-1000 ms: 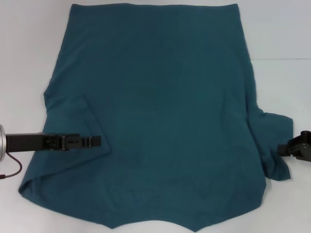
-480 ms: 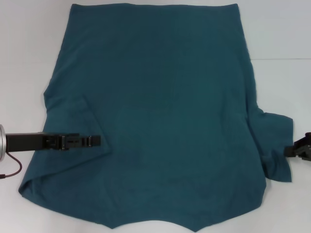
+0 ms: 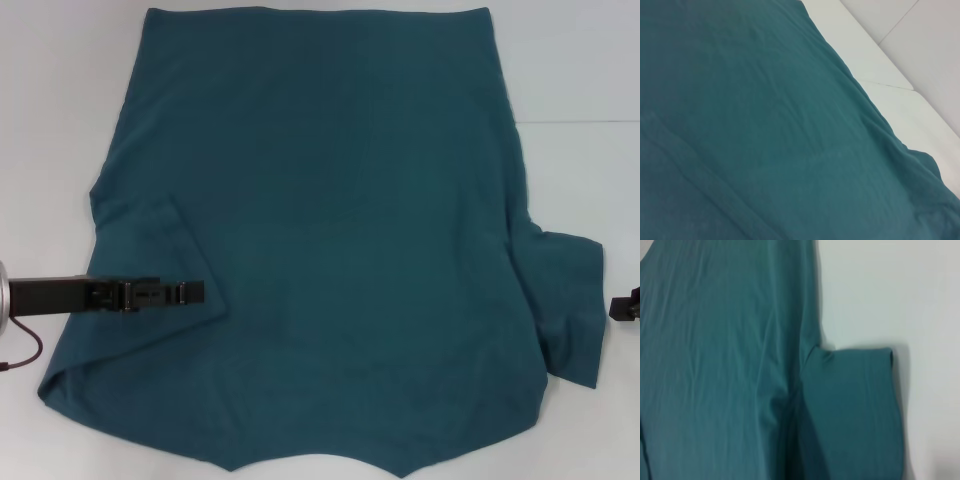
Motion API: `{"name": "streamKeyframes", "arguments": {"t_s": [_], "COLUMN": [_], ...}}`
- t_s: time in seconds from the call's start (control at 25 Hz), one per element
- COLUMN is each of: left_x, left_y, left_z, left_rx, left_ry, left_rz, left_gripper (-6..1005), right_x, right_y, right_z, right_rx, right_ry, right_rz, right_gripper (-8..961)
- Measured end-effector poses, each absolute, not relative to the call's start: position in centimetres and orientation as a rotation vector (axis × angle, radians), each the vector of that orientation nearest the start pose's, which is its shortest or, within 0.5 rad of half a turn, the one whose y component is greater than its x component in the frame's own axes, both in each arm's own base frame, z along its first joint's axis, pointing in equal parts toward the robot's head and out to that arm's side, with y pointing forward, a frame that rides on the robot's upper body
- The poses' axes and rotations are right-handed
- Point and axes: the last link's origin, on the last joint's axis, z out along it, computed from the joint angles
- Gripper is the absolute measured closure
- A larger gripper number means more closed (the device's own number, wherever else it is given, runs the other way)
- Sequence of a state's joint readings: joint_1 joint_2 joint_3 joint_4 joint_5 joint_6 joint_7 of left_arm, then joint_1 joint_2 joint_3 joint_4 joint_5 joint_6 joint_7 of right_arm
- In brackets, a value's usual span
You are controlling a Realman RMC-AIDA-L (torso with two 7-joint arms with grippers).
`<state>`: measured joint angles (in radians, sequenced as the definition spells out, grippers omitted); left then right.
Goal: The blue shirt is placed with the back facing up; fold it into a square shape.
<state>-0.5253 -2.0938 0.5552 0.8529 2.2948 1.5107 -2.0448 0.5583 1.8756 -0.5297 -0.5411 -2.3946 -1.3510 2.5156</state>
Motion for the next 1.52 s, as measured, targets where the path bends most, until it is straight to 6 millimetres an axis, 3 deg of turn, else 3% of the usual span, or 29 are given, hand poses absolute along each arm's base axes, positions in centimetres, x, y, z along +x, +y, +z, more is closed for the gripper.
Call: {"name": "streamKeyframes", "arguments": {"t_s": [0.32,0.56,0.96,1.52], "left_x": [-29.4,-29.5,-29.5,-29.5], "left_y": [33.8,33.8,33.9,34.0], "left_z": [3.1,3.0,3.0,3.0], "left_rx": [-2.399,-2.392,-2.390,-2.383], "left_ry": [-1.424,-1.421,-1.421,-1.414], "left_rz": [-0.477,-0.474,-0.474,-0.469], "left_gripper": [37,38,38,38], "right_x": [35.9,36.1,36.1,36.3], "right_y": [33.5,33.3,33.5,33.7], "right_z": [7.5,7.5,6.5,6.0], "right_rx": [-1.833,-1.810,-1.803,-1.782], "right_ry": [2.130,2.144,2.153,2.147], "right_rz": [0.374,0.397,0.392,0.371], "right_gripper": [941,737,589,611]}}
